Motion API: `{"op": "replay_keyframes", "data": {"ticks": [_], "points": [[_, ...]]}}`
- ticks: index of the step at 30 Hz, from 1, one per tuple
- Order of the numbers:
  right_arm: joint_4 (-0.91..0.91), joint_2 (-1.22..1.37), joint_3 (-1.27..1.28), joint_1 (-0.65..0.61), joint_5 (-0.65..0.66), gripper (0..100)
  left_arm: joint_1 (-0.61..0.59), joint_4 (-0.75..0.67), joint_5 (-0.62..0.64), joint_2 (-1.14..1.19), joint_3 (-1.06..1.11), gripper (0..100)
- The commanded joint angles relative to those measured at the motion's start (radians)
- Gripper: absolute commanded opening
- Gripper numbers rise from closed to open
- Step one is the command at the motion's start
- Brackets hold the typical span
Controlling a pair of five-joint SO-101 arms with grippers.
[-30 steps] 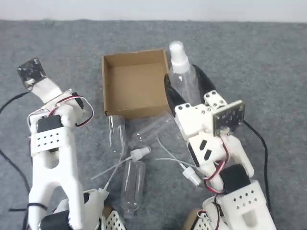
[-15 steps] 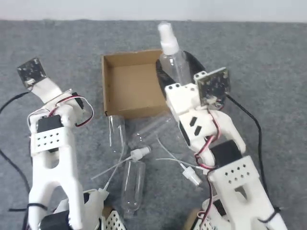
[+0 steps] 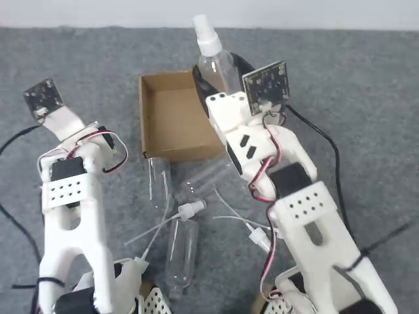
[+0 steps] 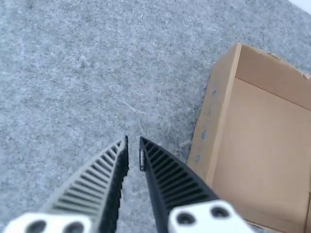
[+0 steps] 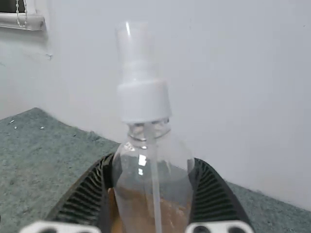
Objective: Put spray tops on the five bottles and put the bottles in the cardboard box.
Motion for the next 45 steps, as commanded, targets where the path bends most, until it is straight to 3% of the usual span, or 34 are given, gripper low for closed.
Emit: {"op": "replay_keyframes", "data": {"ticks": [1,19,28,45], "points": [[-0.186,0.074,-0.074,-0.005,-0.006,3.2,-0.005,-0.029,0.003,-0.048,-0.012,3],[-0.771,0.536,-0.104,-0.036,-0.012,3.2,-0.003,-0.031,0.003,-0.046,-0.016,3],[-0.769,0.759,-0.319,-0.059,-0.132,3.2,-0.003,-0.026,0.005,-0.046,-0.015,3],[-0.777,1.104,-0.611,-0.079,-0.137,3.2,-0.002,-0.028,0.006,-0.046,-0.013,3]]}}
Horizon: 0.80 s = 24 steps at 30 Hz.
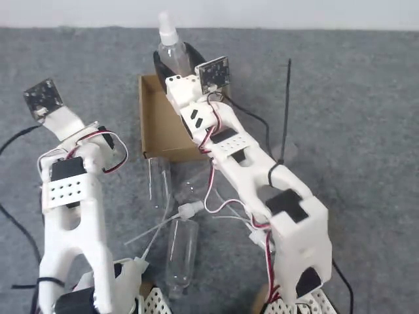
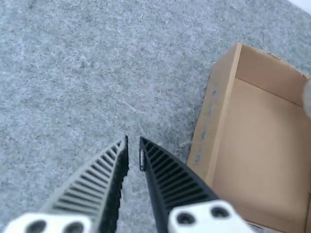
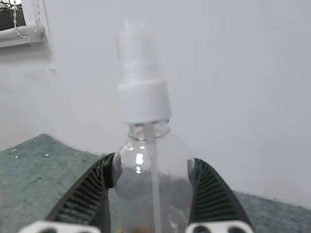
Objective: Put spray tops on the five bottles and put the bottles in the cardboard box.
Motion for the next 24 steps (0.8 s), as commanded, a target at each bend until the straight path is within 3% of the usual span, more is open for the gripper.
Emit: {"op": "replay_keyframes", "data": {"ticks": [1,21,24], "points": [[-0.025,0.047,-0.149,-0.016,-0.009,3.2,-0.002,-0.028,0.006,-0.049,-0.013,3],[-0.031,0.415,-0.462,-0.070,-0.008,3.1,0.029,-0.025,0.008,-0.054,-0.018,3],[-0.122,0.473,-0.468,-0.090,0.000,3.2,0.029,-0.025,0.008,-0.054,-0.018,3]]}}
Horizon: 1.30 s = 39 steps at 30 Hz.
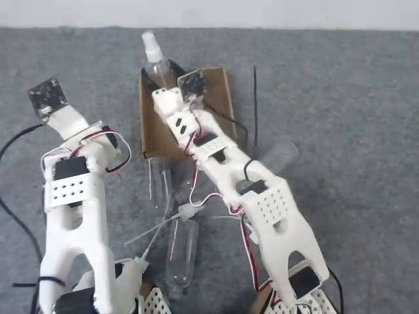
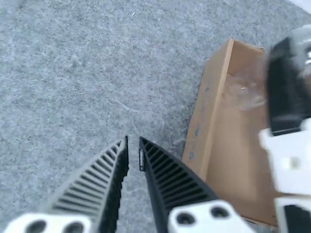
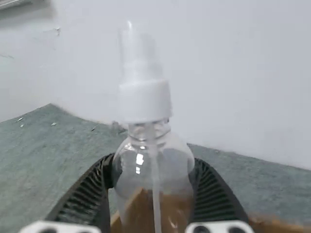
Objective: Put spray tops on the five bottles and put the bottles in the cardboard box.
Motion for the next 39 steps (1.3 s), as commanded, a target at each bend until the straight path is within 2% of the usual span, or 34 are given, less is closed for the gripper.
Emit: {"op": "replay_keyframes", "data": {"ticks": [1,5,14,24,31,35,39], "points": [[-0.145,0.035,-0.075,-0.035,0.023,3.2,0.005,-0.026,0.008,-0.054,-0.018,3],[-0.278,0.085,-0.077,-0.041,0.138,3.2,0.002,-0.026,0.008,-0.054,-0.019,3],[-0.151,0.122,-0.157,-0.035,0.051,3.2,0.003,-0.028,0.008,-0.054,-0.019,3],[-0.108,0.289,-0.370,-0.018,0.060,3.2,0.002,-0.028,0.006,-0.054,-0.019,3],[-0.105,0.300,-0.374,-0.016,0.061,3.2,0.000,-0.028,0.005,-0.054,-0.019,3],[-0.105,0.306,-0.373,-0.021,0.121,3.2,-0.002,-0.029,0.005,-0.054,-0.019,3],[-0.104,0.306,-0.373,-0.021,0.126,5.5,-0.002,-0.029,0.005,-0.054,-0.019,3]]}}
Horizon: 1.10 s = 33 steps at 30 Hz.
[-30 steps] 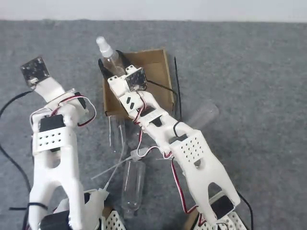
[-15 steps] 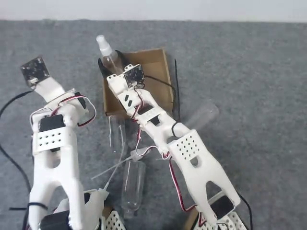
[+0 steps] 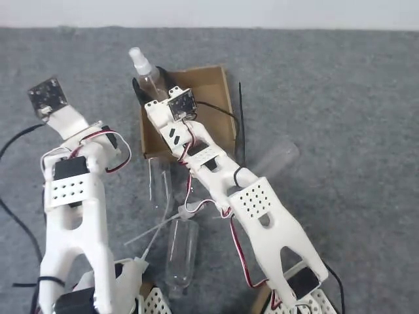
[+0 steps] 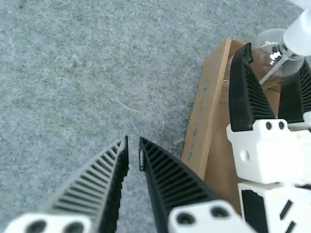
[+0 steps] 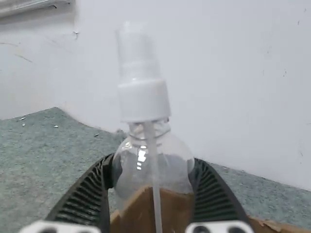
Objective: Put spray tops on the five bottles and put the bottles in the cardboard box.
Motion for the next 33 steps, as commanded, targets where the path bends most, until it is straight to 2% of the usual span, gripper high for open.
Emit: {"op": "replay_keyframes", "data": {"ticks": [1,7,33], "points": [[0.030,-0.015,-0.054,0.010,0.023,8.0,0.000,-0.029,0.003,-0.054,-0.019,3],[0.093,-0.018,-0.054,0.010,-0.015,23.6,0.000,-0.031,0.003,-0.054,-0.019,3],[0.094,-0.027,-0.052,0.025,-0.014,24.0,0.000,-0.031,0.002,-0.054,-0.019,3]]}}
